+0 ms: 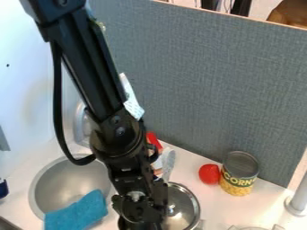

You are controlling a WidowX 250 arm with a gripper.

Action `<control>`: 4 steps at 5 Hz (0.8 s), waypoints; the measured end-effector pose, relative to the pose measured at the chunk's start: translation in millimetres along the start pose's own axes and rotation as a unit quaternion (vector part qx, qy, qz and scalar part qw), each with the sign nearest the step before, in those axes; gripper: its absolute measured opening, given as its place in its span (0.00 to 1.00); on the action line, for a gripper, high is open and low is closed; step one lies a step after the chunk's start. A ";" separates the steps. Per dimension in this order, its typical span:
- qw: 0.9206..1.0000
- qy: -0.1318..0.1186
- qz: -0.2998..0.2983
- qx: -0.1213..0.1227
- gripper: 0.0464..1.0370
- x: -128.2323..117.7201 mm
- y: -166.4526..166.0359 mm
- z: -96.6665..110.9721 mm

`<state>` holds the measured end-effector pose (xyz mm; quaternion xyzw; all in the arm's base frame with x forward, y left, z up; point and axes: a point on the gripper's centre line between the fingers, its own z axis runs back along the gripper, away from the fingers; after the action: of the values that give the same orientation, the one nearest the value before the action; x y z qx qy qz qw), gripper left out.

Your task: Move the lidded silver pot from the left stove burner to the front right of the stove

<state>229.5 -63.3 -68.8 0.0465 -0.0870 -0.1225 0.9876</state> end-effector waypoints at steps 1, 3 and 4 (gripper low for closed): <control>1.000 -0.003 -0.008 -0.012 0.36 7.1 -11.6 3.2; 0.998 -0.029 -0.045 -0.025 0.36 22.3 -46.2 4.4; 0.996 -0.049 -0.077 -0.027 0.36 26.0 -66.3 5.4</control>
<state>237.9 -134.2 -66.8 0.0202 -0.1276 -0.2023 0.9708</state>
